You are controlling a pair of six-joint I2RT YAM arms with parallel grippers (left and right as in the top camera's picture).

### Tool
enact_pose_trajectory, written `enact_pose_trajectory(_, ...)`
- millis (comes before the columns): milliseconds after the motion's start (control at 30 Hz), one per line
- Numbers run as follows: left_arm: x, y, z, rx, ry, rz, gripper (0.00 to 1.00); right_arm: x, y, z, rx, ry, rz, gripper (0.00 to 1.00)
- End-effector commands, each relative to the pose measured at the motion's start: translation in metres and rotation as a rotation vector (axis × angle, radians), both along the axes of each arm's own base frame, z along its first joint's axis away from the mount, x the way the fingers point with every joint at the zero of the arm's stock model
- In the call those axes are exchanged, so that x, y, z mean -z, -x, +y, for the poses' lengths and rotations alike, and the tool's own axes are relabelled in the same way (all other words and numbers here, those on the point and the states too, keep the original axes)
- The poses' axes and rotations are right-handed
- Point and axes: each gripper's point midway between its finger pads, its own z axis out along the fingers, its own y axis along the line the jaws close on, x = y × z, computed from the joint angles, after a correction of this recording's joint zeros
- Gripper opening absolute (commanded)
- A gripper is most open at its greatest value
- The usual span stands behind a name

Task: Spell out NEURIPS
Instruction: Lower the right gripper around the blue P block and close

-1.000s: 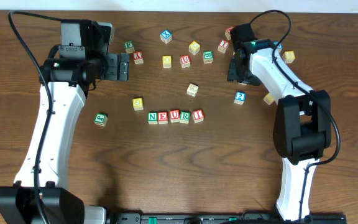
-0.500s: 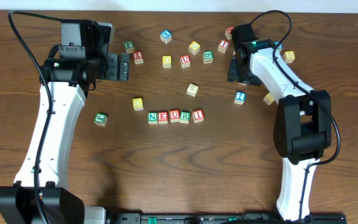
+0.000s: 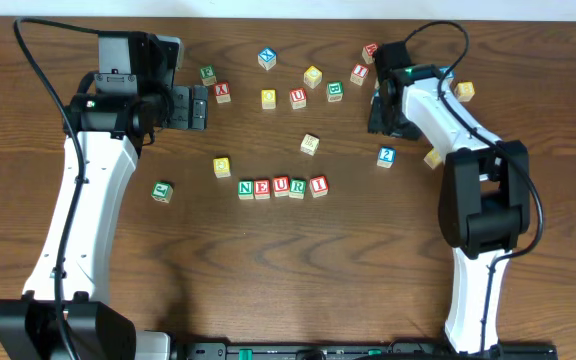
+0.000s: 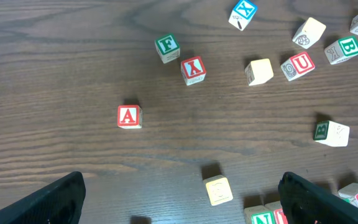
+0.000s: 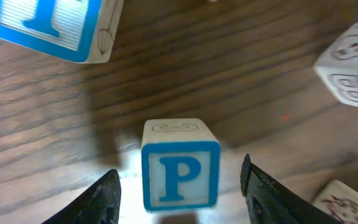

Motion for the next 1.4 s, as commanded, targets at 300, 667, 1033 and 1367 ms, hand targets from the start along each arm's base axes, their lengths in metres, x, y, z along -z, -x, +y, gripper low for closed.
enact_pose_trajectory(300, -0.012, -0.003, 0.000, 0.008, -0.001, -0.031, 0.98, 0.001, -0.010, -0.002, 0.023, -0.015, -0.028, 0.58)
enact_pose_trajectory(667, -0.012, -0.004, 0.000, 0.009, -0.001, -0.031, 0.98, -0.002, -0.020, -0.002, 0.032, -0.042, -0.064, 0.60)
enact_pose_trajectory(1033, -0.012, -0.004, 0.000, 0.009, -0.001, -0.031, 0.98, -0.001, -0.020, -0.005, 0.037, -0.048, -0.059, 0.49)
enact_pose_trajectory(1367, -0.012, -0.004, 0.000, 0.009, -0.001, -0.031, 0.98, -0.001, -0.019, -0.005, 0.037, -0.047, -0.056, 0.40)
